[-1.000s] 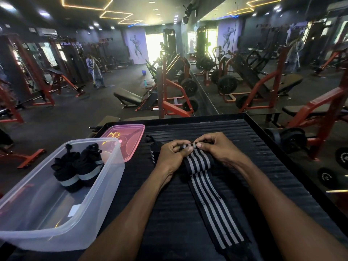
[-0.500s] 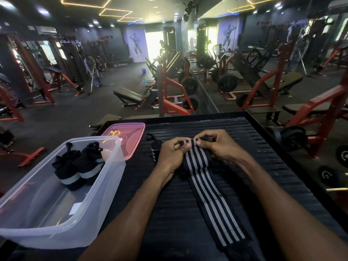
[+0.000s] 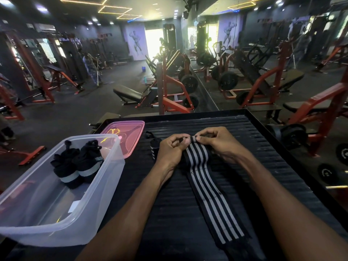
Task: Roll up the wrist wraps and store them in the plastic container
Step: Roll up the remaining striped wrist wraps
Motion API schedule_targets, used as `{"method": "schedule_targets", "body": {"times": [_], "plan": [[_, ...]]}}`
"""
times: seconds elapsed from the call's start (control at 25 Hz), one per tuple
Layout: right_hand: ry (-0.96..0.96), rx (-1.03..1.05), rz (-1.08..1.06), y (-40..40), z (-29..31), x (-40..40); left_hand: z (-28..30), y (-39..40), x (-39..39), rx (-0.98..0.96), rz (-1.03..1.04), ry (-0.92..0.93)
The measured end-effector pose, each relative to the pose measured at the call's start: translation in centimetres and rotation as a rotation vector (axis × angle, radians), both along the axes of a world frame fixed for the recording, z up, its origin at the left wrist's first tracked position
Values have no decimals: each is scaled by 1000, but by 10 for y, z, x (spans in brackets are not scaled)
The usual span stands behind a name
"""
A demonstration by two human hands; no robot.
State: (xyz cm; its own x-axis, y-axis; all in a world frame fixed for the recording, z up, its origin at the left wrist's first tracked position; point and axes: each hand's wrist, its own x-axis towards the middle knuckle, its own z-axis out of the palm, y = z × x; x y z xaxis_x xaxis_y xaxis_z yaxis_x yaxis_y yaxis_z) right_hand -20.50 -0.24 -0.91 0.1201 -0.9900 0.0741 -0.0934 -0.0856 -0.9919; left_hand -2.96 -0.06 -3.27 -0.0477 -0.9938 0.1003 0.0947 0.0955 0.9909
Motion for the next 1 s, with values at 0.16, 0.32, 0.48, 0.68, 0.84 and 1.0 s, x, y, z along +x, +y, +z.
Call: {"method": "schedule_targets", "body": {"times": [0.16,0.32,0.48,0.68,0.84,1.0], "plan": [[88,-144,-67,3,1,3,-1,0,-3,106,-63,94],[97,-114,-62,1,0,5,-6,-2,-4,101,-60,80],[153,-49,-40,0,-2,6,-6,-2,-2,58,-51,63],[166,-157,-89,1,-2,5,-2,-2,-6,197,-109,174],[146,-103,-41,1,-1,6,-3,-2,-5,123,-35,107],[195,-39,-41,1,-3,8,-9,-5,-3,61,-6,58]]}}
